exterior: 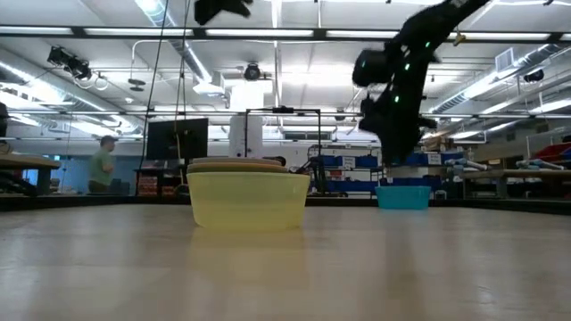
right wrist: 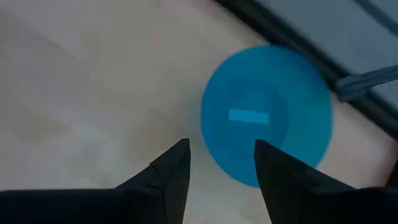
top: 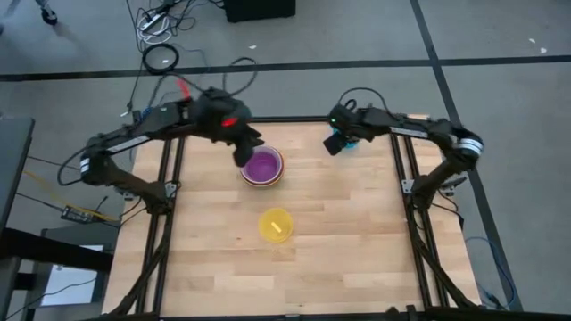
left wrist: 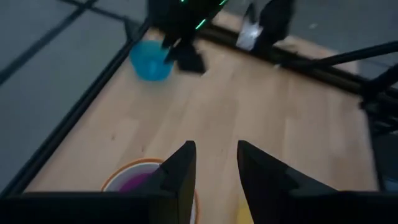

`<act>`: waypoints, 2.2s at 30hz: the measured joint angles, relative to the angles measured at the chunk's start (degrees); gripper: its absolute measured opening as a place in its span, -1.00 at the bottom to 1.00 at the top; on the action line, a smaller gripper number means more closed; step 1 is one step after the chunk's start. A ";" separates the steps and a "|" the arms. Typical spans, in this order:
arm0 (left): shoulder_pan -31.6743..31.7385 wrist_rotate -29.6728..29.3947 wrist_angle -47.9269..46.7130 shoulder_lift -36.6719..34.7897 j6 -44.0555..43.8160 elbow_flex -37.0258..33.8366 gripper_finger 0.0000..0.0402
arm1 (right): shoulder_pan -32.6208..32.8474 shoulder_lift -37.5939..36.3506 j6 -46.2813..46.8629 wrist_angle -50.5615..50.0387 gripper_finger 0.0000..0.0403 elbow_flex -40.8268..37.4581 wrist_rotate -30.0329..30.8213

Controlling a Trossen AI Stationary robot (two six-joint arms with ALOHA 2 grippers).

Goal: Nest bowls inside each other
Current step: Stack the blue bowl on top of the purple bowl, then stack the yellow bowl on top of the blue bowl

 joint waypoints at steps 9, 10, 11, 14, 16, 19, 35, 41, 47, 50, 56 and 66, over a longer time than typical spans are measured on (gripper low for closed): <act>-5.28 -10.34 -5.25 -7.00 -3.28 0.02 -0.37 | -1.53 10.92 -1.70 3.51 -0.18 0.00 -0.37; -5.56 -11.52 -5.93 -7.26 -3.50 0.02 -0.37 | -1.53 11.46 -1.80 3.70 -0.18 0.00 -0.37; -5.75 -12.53 -6.30 -7.37 -3.77 0.02 -0.37 | -1.53 11.96 -2.03 4.00 -0.18 0.00 -0.37; -6.23 -14.50 -7.59 -7.27 -4.50 0.02 -0.37 | -1.64 13.42 -2.31 6.14 -0.18 0.00 -0.08; -6.46 -15.02 -8.07 -7.05 -4.52 -0.02 -0.37 | -1.84 14.53 -2.75 7.36 -0.22 0.00 0.05; -6.46 -15.45 -8.06 -6.48 -4.52 0.00 -0.37 | -2.30 15.79 -3.29 7.89 -0.40 0.00 0.01; -6.46 -23.61 -17.84 -9.58 -7.20 -0.07 -0.37 | 16.07 6.34 -8.19 18.06 -1.00 9.77 -7.37; -6.46 -23.65 -17.86 -10.66 -7.44 -0.07 -0.37 | 26.77 12.91 -11.57 23.57 -1.00 21.86 -6.89; -6.46 -23.60 -17.98 -11.18 -7.79 -0.07 -0.37 | 28.47 23.86 -13.69 20.78 -1.00 33.55 -5.51; -6.46 -23.56 -18.05 -11.36 -7.95 -0.28 -0.37 | 27.81 29.07 -13.24 14.99 -1.00 38.78 -6.03; -6.46 -23.42 -18.82 -11.34 -7.95 -0.35 -0.37 | 27.34 33.81 -13.24 6.96 -0.88 44.11 -7.96; -6.46 -23.41 -19.12 -11.34 -7.97 -0.35 -0.37 | 27.49 29.72 -10.51 3.81 -0.33 44.26 -8.72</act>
